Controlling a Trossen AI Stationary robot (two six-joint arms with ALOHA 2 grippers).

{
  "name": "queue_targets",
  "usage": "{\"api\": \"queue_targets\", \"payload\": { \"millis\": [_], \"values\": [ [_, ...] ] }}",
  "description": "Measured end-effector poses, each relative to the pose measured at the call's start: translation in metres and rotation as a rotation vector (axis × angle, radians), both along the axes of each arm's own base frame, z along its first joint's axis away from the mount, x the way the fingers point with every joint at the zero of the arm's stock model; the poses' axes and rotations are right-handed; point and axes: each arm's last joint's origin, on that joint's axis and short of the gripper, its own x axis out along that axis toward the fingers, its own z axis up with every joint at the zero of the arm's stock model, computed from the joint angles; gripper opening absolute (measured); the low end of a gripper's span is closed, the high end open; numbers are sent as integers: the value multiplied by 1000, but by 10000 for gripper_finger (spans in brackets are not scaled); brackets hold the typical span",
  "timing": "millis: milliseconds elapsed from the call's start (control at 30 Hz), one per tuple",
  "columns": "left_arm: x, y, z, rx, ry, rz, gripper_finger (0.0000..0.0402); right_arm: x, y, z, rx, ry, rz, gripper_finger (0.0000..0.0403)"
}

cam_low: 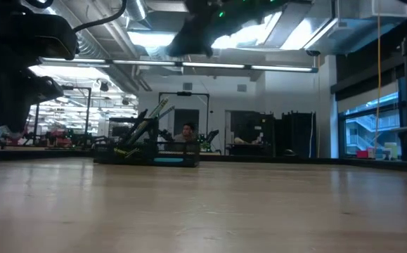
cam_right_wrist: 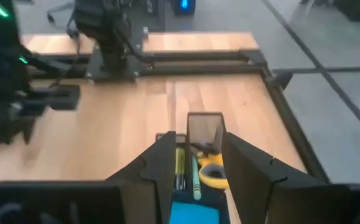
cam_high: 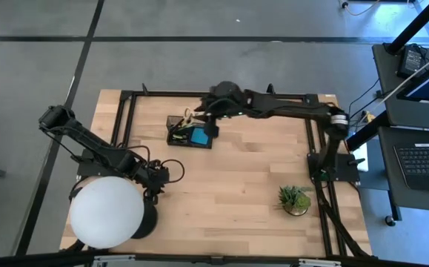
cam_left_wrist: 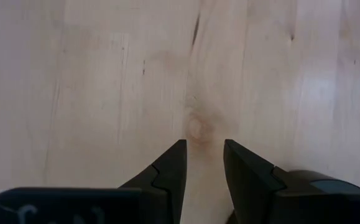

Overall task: Pick and place office supplies into organizer
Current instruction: Return to Home Position

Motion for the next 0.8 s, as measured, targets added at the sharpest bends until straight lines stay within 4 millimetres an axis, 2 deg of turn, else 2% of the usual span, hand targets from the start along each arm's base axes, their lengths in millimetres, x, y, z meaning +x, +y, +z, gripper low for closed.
{"api": "queue_targets", "payload": {
  "millis": [167,300,400,567,800],
  "values": [
    [0,0,0,-2,-1,2,100,-45,18,27,-28,-65,14,132],
    [1,0,0,7,-13,4,100,-91,35,20,-43,-143,-48,132],
    [5,-1,4,30,-84,-30,100,-127,48,14,-36,-221,-68,132],
    [4,2,32,-15,-316,-180,100,-177,67,-5,-13,-269,-38,132],
    [-23,30,76,42,-586,-152,100,-228,78,-21,42,-339,-38,132]
  ]
}}
